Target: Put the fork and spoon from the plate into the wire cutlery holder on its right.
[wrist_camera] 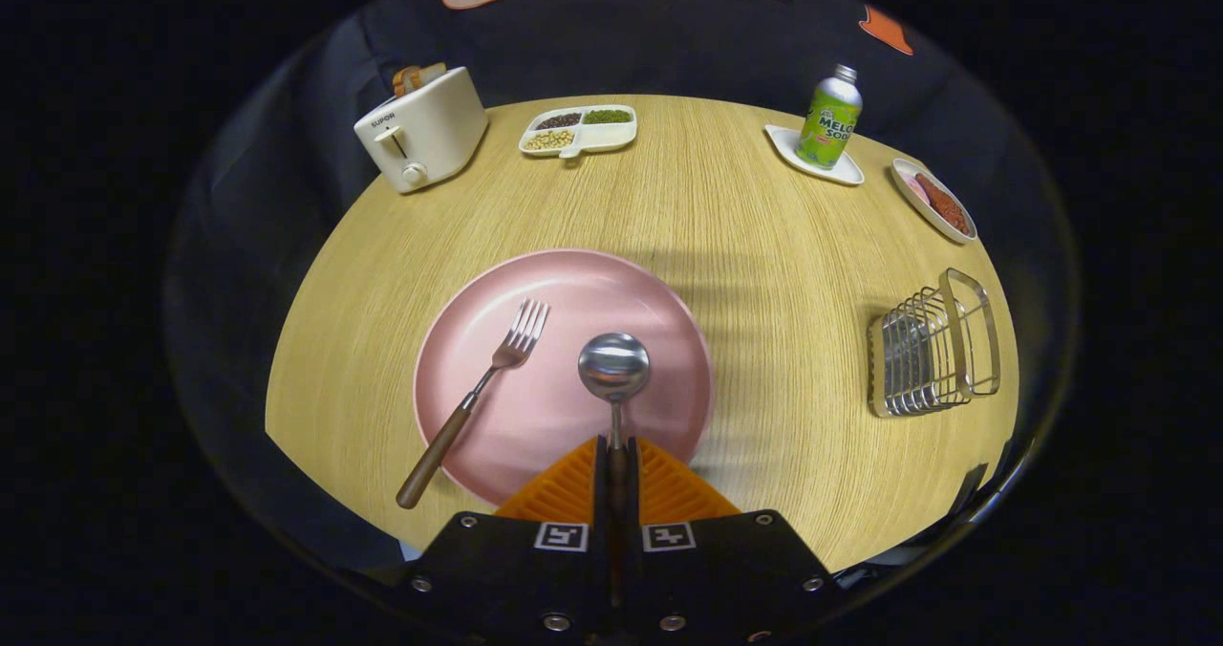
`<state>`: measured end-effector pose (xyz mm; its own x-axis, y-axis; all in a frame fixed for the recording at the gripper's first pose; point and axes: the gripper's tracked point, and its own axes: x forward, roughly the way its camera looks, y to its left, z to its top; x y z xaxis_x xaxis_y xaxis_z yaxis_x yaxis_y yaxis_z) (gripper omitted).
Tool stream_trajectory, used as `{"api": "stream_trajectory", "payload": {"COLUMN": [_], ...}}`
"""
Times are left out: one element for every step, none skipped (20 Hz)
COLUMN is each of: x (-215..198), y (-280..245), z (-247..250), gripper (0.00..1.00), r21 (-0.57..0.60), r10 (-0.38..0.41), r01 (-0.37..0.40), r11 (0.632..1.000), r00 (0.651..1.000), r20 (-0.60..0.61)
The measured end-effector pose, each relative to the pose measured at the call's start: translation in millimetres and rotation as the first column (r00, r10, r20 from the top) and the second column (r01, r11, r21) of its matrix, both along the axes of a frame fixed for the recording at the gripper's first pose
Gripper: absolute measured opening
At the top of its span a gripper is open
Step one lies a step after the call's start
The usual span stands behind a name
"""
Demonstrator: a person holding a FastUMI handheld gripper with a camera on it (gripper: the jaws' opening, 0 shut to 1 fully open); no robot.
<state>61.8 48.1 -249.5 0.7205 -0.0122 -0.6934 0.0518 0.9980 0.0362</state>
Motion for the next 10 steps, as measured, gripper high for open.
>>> {"api": "stream_trajectory", "payload": {"x": [0.1, 1.4, 2.0, 1.6, 1.6, 3.6, 5.4, 6.6, 11.3, 11.7], "y": [0.7, 1.2, 1.1, 1.3, 1.4, 4.2, 6.3, 8.3, 10.9, 12.8], "z": [-1.6, -3.7, -5.3, -9.0, -12.5, -15.0, -17.6, -20.2, -18.1, -19.9], "gripper": [0.06, 0.06, 0.06, 0.06, 0.06, 0.06, 0.06, 0.06, 0.06, 0.06], "r21": [0.007, 0.001, -0.010, -0.026, -0.039, -0.045, -0.051, -0.058, -0.058, -0.058], "r10": [0.004, 0.011, 0.020, 0.030, 0.038, 0.050, 0.058, 0.066, 0.075, 0.085], "r01": [-0.004, -0.011, -0.020, -0.031, -0.040, -0.054, -0.063, -0.072, -0.081, -0.092], "r11": [1.000, 1.000, 1.000, 0.999, 0.998, 0.998, 0.997, 0.996, 0.995, 0.994], "r00": [1.000, 1.000, 1.000, 0.999, 0.998, 0.996, 0.995, 0.993, 0.993, 0.991], "r20": [-0.004, -0.008, -0.016, -0.037, -0.058, -0.072, -0.086, -0.101, -0.090, -0.105]}}
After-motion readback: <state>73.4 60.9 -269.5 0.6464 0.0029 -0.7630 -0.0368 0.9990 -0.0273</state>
